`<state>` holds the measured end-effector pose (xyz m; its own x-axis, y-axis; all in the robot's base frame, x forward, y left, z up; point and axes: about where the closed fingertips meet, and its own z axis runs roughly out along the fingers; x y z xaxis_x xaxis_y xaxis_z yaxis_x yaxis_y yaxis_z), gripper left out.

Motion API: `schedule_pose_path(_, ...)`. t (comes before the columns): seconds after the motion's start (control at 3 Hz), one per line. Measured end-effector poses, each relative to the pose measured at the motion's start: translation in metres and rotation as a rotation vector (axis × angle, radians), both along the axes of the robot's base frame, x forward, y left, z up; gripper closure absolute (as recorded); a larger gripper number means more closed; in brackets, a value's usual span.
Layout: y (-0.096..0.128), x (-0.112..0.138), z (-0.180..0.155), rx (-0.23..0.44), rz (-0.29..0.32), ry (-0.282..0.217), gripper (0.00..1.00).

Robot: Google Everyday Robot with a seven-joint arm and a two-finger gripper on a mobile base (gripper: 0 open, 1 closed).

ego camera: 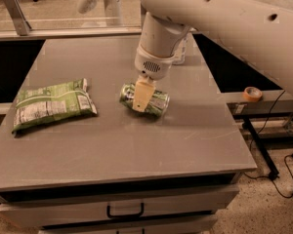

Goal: Knock green can over

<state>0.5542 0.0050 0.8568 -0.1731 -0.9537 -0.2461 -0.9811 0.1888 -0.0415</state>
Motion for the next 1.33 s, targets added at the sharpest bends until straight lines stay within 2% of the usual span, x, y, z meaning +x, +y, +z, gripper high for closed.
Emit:
schedule_pose_path(0.33,-0.005,0.004,0.013,0.084,-0.057,-0.028,0.05)
schedule_pose_path(0.67,-0.005,0.006,0.022,0.139,-0.082,-0.049,0.0)
schedule_pose_path(1.0,-0.007,0.006,0.028,0.226,-0.118,-0.064,0.0)
schedule_pose_path(1.33,-0.019,-0.008,0.043,0.383,-0.137,-0.132,0.0)
